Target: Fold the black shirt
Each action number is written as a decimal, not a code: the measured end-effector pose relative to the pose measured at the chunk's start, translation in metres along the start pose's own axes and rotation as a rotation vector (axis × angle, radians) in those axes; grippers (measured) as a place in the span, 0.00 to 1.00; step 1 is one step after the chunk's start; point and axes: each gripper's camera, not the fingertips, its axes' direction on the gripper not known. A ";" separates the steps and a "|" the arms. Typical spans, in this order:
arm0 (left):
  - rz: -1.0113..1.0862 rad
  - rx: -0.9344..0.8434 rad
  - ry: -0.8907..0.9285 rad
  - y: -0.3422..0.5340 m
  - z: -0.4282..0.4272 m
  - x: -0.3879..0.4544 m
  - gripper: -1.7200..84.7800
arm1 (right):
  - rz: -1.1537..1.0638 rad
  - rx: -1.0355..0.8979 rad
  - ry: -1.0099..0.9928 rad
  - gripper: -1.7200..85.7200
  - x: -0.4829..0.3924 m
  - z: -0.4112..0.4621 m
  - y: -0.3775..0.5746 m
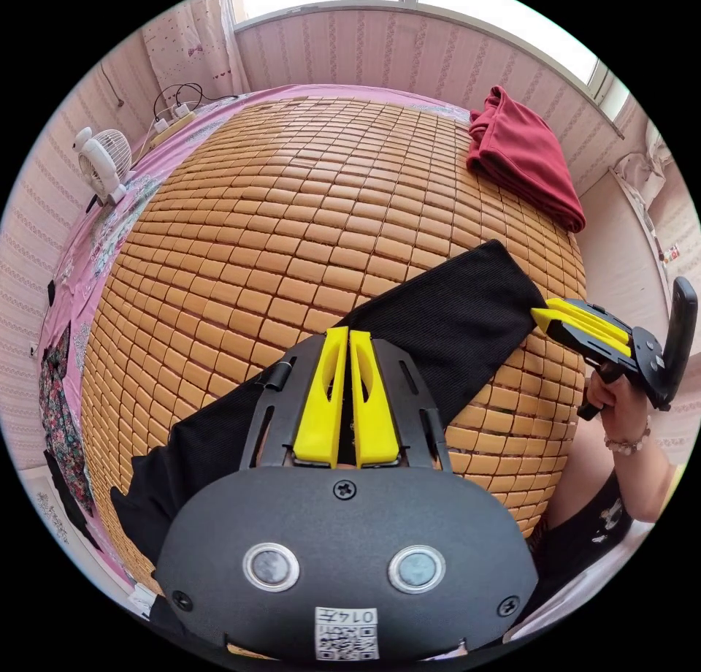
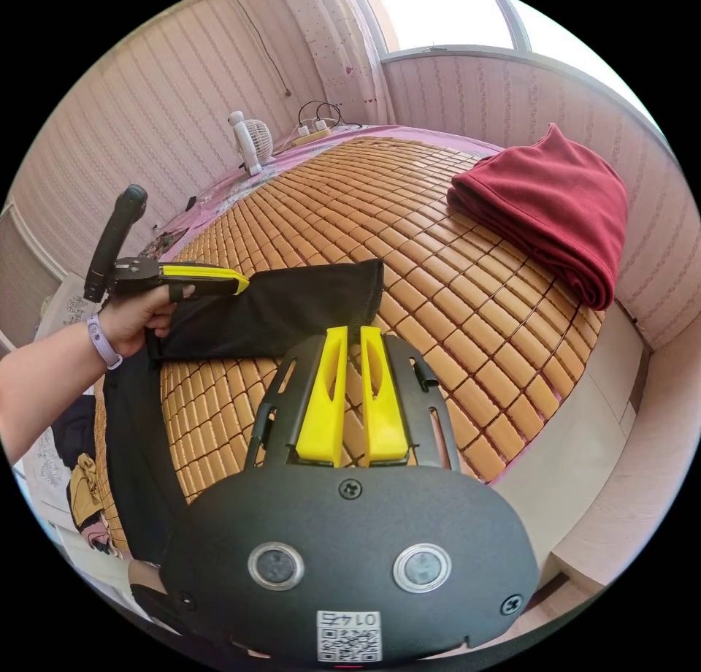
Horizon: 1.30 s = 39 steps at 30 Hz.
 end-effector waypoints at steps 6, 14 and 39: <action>-0.094 0.225 -0.019 0.051 -0.081 -0.032 0.01 | -0.209 0.238 -0.267 0.04 -0.048 -0.068 -0.016; -0.322 0.683 -0.127 0.279 -0.247 -0.080 0.01 | -0.813 0.417 -0.722 0.04 -0.213 -0.153 0.001; -0.841 0.101 -0.095 0.619 -0.133 -0.019 0.09 | -1.029 -0.190 -0.417 0.13 -0.453 0.101 0.030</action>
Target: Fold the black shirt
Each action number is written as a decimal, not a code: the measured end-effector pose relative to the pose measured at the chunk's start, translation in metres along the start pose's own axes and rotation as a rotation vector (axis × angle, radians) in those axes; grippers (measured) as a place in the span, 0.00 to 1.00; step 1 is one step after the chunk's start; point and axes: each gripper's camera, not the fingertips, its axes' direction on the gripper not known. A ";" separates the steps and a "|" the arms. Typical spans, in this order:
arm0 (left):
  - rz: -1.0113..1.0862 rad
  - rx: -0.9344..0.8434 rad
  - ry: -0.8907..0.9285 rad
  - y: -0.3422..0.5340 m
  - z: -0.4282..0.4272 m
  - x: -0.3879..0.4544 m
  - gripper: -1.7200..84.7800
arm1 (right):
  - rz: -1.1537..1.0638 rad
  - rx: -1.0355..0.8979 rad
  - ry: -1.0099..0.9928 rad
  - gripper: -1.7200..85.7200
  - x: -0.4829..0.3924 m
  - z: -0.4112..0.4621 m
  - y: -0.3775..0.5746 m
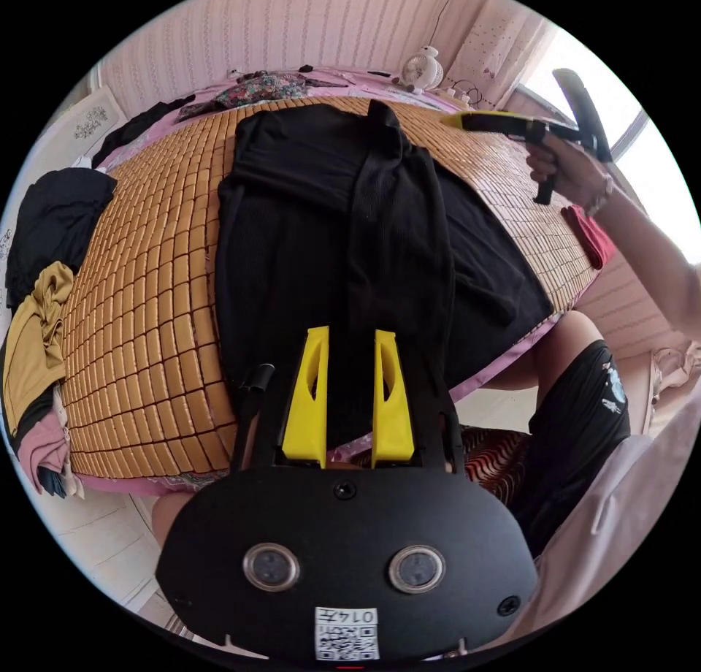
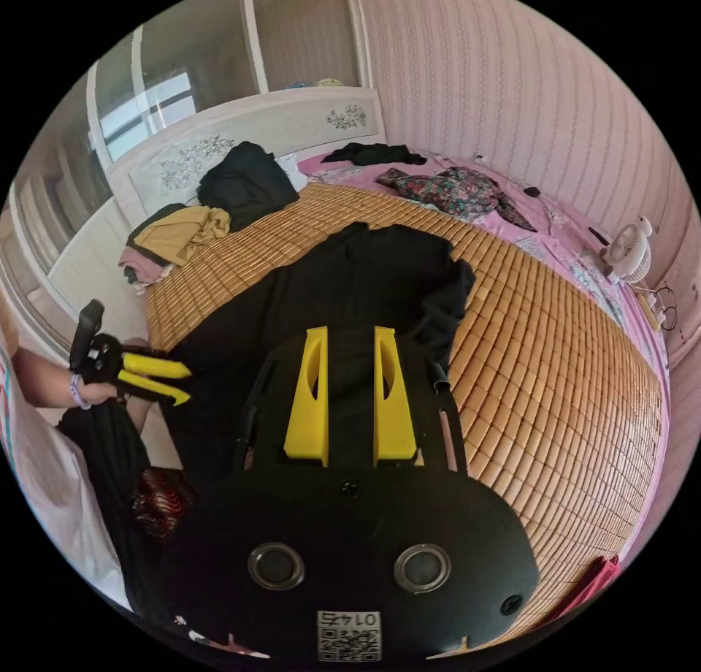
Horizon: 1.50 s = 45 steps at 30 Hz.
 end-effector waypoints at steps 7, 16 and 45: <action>0.023 -0.024 0.080 -0.006 -0.010 -0.018 0.05 | 0.204 -0.186 0.184 0.13 0.075 0.114 -0.081; 0.005 0.045 0.233 0.001 -0.061 -0.055 0.03 | 0.243 -0.172 0.132 0.05 0.100 0.128 -0.113; -0.239 0.216 0.231 -0.309 0.060 -0.311 0.16 | 0.152 -0.229 0.018 0.09 0.187 0.171 -0.131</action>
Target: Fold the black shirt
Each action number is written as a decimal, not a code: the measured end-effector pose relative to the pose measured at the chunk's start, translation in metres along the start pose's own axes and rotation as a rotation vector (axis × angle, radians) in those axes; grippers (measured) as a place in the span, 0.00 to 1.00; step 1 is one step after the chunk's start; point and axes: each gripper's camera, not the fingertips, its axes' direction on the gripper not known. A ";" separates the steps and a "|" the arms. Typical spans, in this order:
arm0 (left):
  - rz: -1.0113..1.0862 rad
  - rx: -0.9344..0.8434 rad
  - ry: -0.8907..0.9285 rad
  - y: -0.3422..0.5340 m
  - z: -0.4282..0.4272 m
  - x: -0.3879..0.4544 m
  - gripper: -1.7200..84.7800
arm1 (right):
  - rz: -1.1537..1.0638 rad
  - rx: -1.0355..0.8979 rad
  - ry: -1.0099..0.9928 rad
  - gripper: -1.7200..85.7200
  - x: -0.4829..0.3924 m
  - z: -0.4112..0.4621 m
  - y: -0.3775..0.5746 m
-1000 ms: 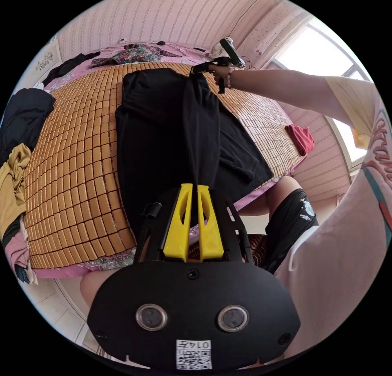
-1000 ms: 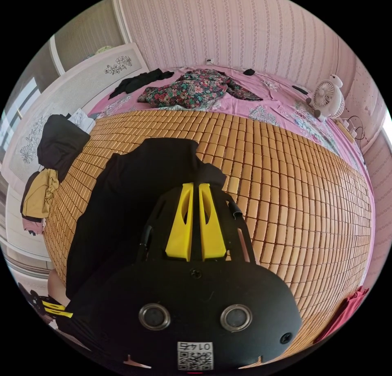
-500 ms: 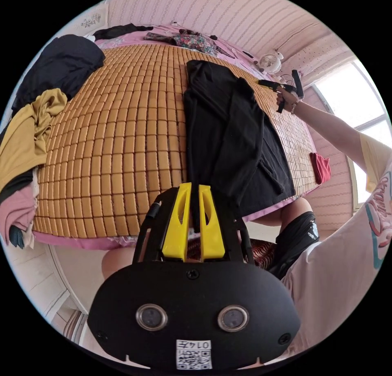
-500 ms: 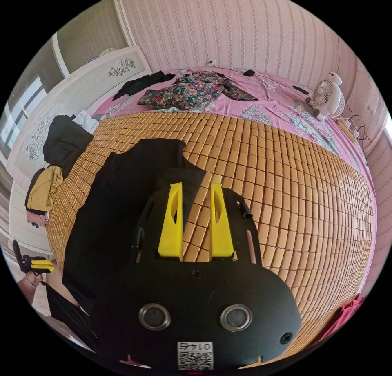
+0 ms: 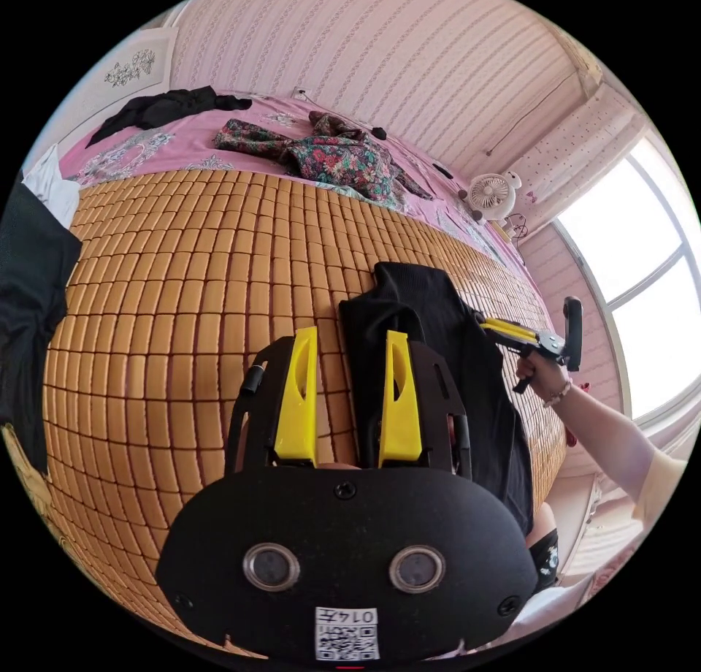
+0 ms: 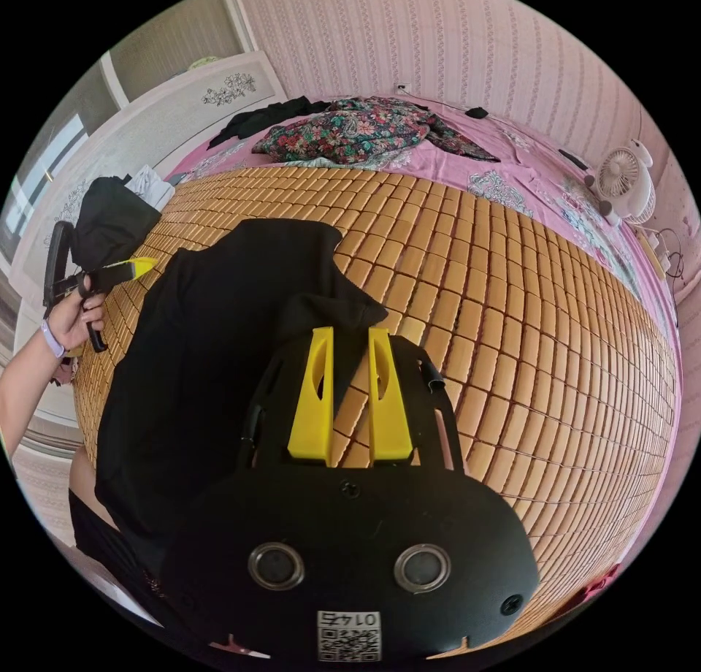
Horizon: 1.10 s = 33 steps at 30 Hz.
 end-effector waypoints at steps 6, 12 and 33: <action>-0.126 -0.180 0.106 -0.025 0.031 -0.014 0.10 | -0.018 -0.001 -0.053 0.03 0.011 -0.012 -0.011; -0.072 0.036 0.249 -0.019 -0.038 0.003 0.03 | 0.016 0.132 -0.083 0.03 0.013 -0.072 -0.004; -0.047 0.071 0.285 0.371 -0.225 0.064 0.04 | -0.009 0.015 -0.139 0.11 -0.161 -0.177 0.283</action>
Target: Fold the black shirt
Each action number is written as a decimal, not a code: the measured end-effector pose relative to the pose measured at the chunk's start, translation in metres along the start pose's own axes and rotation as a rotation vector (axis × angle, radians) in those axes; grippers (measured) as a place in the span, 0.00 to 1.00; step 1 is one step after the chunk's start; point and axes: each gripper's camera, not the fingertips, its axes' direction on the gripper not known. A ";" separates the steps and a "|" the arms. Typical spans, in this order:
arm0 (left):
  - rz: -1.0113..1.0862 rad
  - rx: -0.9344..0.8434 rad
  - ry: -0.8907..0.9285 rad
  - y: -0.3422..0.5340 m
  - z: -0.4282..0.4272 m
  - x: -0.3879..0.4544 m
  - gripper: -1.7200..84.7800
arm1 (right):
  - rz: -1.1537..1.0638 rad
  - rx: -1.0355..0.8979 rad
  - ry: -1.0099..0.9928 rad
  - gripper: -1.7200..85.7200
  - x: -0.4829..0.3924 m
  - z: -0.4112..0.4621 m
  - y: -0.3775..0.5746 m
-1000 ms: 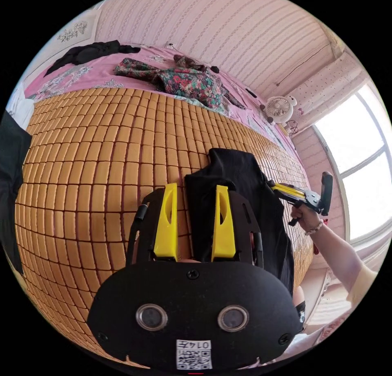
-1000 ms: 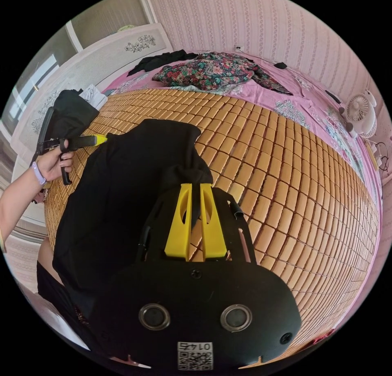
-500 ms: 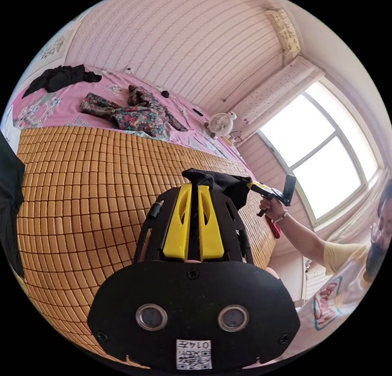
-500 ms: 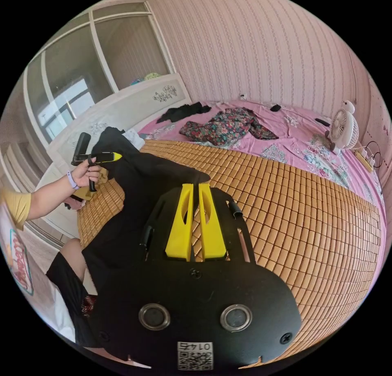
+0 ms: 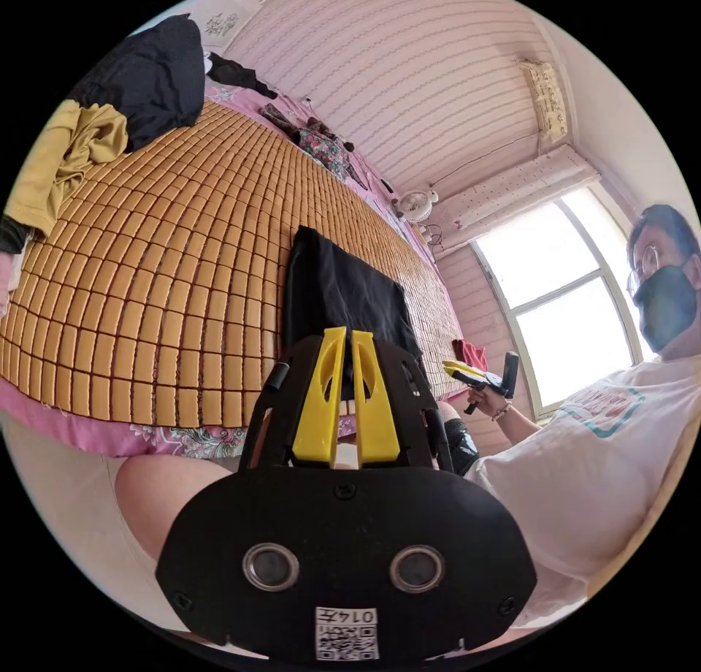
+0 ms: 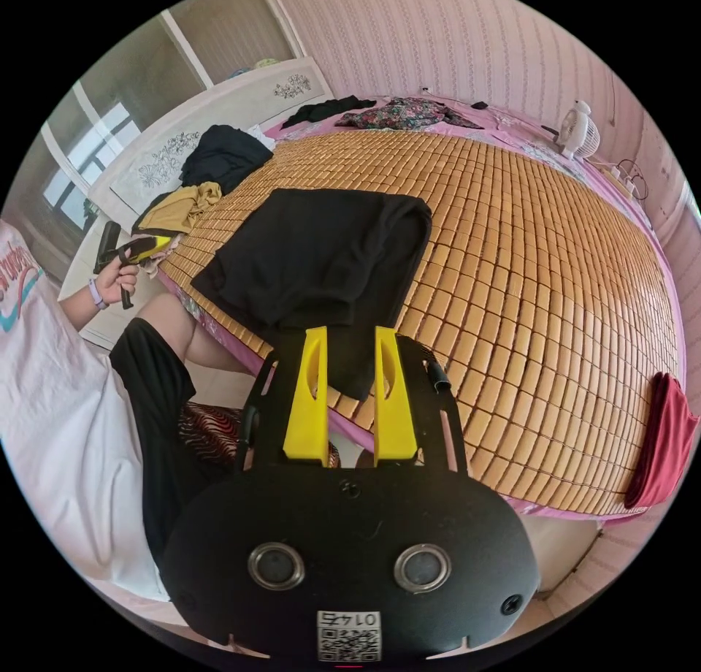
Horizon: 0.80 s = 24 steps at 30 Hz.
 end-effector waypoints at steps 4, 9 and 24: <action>0.228 -0.155 -0.132 -0.017 0.060 0.076 0.02 | -0.155 -0.099 -0.047 0.07 -0.040 0.039 -0.072; 0.495 -0.289 -0.236 -0.010 0.171 0.171 0.01 | -0.444 -0.377 0.041 0.03 -0.104 0.114 -0.187; 0.686 -0.435 -0.333 0.046 0.265 0.202 0.01 | -0.560 -0.595 0.255 0.02 -0.157 0.215 -0.261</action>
